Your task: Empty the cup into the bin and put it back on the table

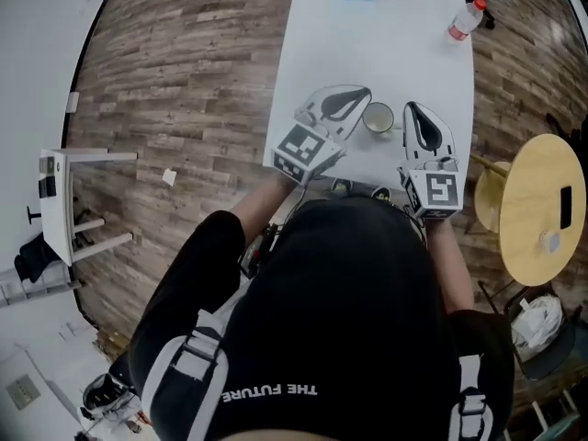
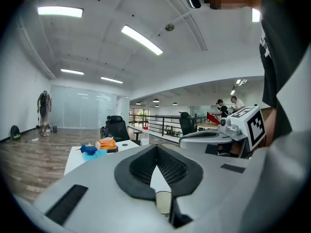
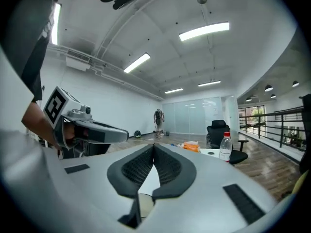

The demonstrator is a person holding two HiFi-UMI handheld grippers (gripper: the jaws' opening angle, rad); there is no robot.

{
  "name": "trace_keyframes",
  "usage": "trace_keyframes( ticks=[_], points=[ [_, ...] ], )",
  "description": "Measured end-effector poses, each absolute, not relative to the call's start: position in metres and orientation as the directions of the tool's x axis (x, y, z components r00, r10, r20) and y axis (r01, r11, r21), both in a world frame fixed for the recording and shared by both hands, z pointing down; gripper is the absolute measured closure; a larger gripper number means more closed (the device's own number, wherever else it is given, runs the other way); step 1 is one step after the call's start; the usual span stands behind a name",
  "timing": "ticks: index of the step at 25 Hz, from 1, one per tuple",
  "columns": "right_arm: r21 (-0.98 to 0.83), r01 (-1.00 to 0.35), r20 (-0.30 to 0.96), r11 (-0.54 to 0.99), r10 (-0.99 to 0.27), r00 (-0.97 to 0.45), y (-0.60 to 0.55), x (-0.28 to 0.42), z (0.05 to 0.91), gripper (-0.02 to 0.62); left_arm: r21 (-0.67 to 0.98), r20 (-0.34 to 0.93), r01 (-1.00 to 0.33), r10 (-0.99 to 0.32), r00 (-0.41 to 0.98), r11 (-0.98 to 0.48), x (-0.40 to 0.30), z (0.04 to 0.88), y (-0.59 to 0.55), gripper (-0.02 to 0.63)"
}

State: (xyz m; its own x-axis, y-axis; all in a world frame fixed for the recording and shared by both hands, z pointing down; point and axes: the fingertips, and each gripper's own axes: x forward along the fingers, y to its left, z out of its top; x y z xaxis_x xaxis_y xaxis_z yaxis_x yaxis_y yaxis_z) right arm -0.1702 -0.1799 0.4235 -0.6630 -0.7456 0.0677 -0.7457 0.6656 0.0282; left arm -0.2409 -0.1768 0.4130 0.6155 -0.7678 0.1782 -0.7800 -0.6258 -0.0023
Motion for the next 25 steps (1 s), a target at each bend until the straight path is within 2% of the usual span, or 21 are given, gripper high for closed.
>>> trace_keyframes(
  ticks=[5, 12, 25],
  points=[
    [-0.022, -0.701, 0.084, 0.712, -0.698, -0.711, -0.165, -0.189, 0.425, 0.580, 0.023, 0.217, -0.812, -0.790, 0.574, -0.584, -0.261, 0.416, -0.167, 0.586],
    [0.007, -0.697, 0.114, 0.717, -0.693, -0.711, -0.165, -0.188, 0.430, 0.580, 0.041, 0.191, -0.842, -0.823, 0.535, -0.538, -0.266, 0.406, -0.169, 0.586],
    [-0.010, -0.706, 0.078, 0.708, -0.703, -0.706, -0.157, -0.190, 0.430, 0.580, 0.036, 0.205, -0.800, -0.779, 0.593, -0.599, -0.246, 0.409, -0.163, 0.586]
  ],
)
